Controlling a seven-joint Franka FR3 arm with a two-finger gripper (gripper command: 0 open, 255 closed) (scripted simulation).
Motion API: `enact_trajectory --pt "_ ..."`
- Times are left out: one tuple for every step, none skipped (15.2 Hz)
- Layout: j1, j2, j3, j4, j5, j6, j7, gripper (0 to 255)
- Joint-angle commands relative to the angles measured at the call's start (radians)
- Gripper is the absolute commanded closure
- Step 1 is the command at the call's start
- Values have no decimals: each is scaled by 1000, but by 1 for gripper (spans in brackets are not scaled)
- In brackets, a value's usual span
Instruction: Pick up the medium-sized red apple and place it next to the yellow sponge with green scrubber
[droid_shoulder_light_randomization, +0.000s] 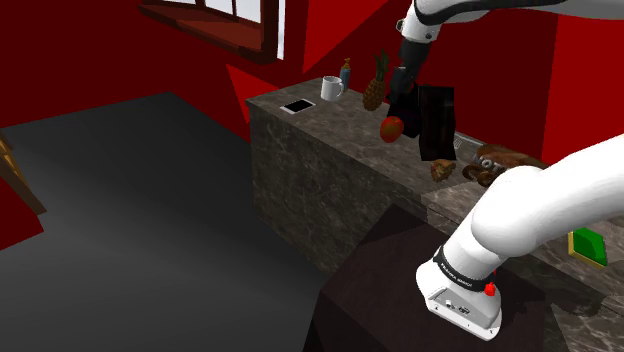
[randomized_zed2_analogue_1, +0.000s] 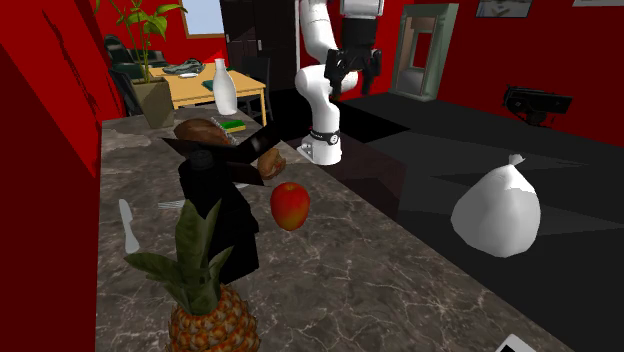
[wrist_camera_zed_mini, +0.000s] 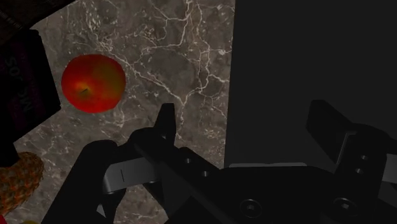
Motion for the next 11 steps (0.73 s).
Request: enact_trajectory --pt "-8 58 -37 17 -3 40 -32 0" --pt "-12 86 -55 29 -3 56 -49 0" --pt "-16 115 -73 42 -1 72 -66 0" --pt "-19 145 -92 56 2 87 -84 0" --pt "-23 176 -109 71 7 102 -102 0" --pt "-27 208 -127 87 13 116 -121 0" --pt "-30 240 -144 104 21 130 -141 0" --pt "-34 274 -161 122 31 143 -161 0" --pt "-38 308 -177 141 42 156 -182 0" --pt "-43 343 -192 162 55 167 -203 0" --pt "-48 379 -207 183 70 178 -225 0"
